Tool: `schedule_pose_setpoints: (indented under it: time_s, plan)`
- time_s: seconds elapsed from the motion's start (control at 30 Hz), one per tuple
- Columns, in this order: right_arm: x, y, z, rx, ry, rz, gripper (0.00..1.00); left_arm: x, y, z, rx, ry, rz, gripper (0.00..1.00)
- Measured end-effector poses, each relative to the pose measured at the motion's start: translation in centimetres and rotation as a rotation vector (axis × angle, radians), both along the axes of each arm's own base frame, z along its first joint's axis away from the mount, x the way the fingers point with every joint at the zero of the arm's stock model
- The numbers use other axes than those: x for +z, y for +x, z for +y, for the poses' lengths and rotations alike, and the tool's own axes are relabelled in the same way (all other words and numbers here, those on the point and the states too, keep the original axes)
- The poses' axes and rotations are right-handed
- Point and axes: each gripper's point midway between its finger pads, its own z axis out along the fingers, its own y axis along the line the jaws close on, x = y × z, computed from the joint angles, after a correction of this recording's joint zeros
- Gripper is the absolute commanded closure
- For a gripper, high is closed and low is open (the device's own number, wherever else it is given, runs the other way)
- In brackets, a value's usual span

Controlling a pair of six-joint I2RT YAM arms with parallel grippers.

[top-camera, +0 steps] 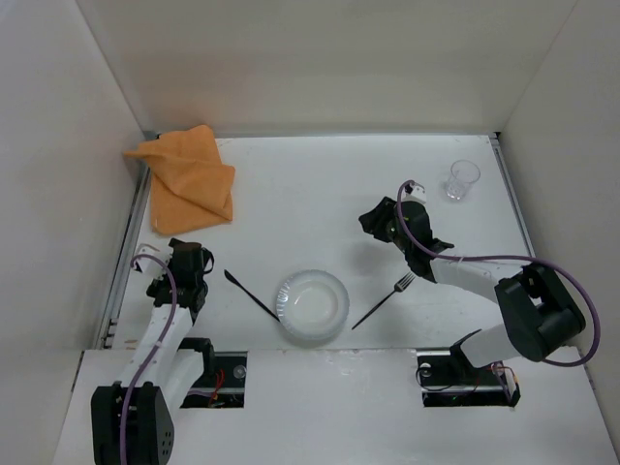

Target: Set the dinner table for one person

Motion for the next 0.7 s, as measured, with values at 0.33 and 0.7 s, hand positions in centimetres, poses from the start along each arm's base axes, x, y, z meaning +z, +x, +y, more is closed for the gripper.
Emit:
schedule_pose_setpoints:
  time_s: [0.33,0.7]
  plan:
    - [-0.3,0.0,0.0,0.001,-0.005,0.005,0.64,0.9,1.7,-0.3,-0.030,0.005,-0.063,0.00]
    - [-0.3,-0.1,0.3,0.023,0.000,0.006,0.90,1.6,6.1,-1.0,-0.053,0.008,-0.135,0.09]
